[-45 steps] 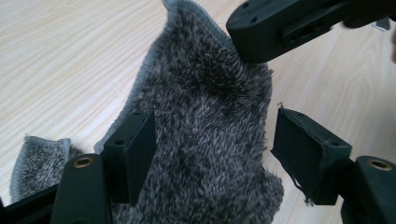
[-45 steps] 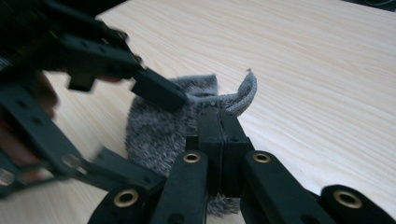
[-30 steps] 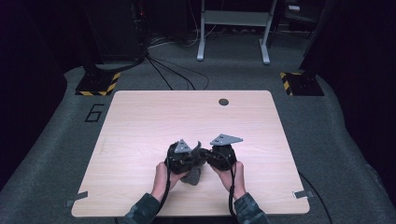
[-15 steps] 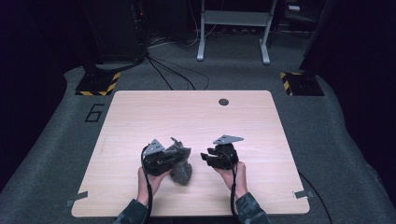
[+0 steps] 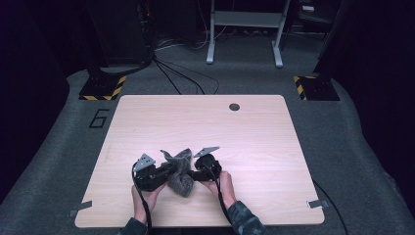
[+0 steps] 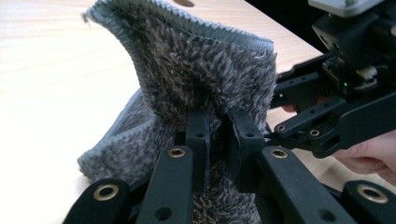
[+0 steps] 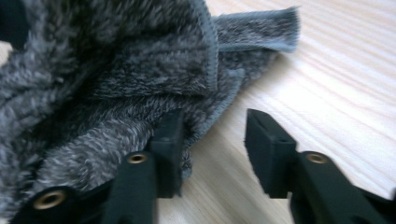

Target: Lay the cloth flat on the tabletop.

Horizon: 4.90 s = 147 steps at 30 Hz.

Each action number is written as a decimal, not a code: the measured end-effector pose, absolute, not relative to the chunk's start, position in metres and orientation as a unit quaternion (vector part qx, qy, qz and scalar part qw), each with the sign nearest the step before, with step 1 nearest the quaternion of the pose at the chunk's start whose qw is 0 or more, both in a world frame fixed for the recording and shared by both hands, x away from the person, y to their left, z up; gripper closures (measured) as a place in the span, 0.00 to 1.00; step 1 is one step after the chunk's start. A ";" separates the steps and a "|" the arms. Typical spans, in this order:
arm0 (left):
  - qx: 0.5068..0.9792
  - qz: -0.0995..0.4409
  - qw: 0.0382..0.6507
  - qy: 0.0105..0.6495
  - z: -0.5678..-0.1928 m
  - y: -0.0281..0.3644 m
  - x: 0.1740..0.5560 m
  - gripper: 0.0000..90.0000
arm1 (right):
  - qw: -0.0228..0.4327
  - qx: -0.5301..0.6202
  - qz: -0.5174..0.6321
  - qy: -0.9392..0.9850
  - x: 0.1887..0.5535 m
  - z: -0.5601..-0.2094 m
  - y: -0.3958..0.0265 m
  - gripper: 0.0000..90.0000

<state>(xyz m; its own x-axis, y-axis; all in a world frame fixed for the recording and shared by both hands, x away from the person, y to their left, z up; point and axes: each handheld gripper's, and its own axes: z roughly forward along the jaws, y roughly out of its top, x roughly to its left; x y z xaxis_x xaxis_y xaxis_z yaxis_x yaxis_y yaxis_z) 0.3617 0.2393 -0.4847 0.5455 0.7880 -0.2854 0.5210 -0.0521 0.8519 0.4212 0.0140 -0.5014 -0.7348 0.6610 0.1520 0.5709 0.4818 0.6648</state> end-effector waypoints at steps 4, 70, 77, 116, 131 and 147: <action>0.702 0.138 0.511 0.477 -0.490 0.248 0.359 0.89 | 0.073 0.342 0.353 0.868 0.421 -0.507 0.022 0.75; 0.737 0.128 0.434 0.502 -0.499 0.278 0.387 0.88 | 0.141 0.371 0.298 0.868 0.463 -0.506 0.002 0.95; 0.740 0.130 0.431 0.500 -0.496 0.277 0.396 0.86 | 0.150 0.408 0.301 0.849 0.459 -0.502 -0.033 0.95; 0.815 0.086 0.424 0.387 -0.490 0.176 0.389 0.87 | 0.144 0.459 0.325 0.814 0.435 -0.509 -0.088 0.95; 0.785 0.069 0.438 0.433 -0.502 0.220 0.370 0.85 | 0.145 0.470 0.322 0.809 0.430 -0.509 -0.100 0.95; 0.771 0.106 0.433 0.454 -0.465 0.248 0.367 0.44 | 0.153 0.470 0.342 0.799 0.428 -0.493 -0.119 0.81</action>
<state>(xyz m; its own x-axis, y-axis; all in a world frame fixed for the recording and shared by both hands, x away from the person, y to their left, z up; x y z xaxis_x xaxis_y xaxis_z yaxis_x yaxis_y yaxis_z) 0.3675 0.2475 -0.4646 0.5648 0.7927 -0.2296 0.6081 -0.2116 0.7652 0.4278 -0.1194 -0.4929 -0.5120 0.8554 0.0779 0.6466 0.3241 0.6905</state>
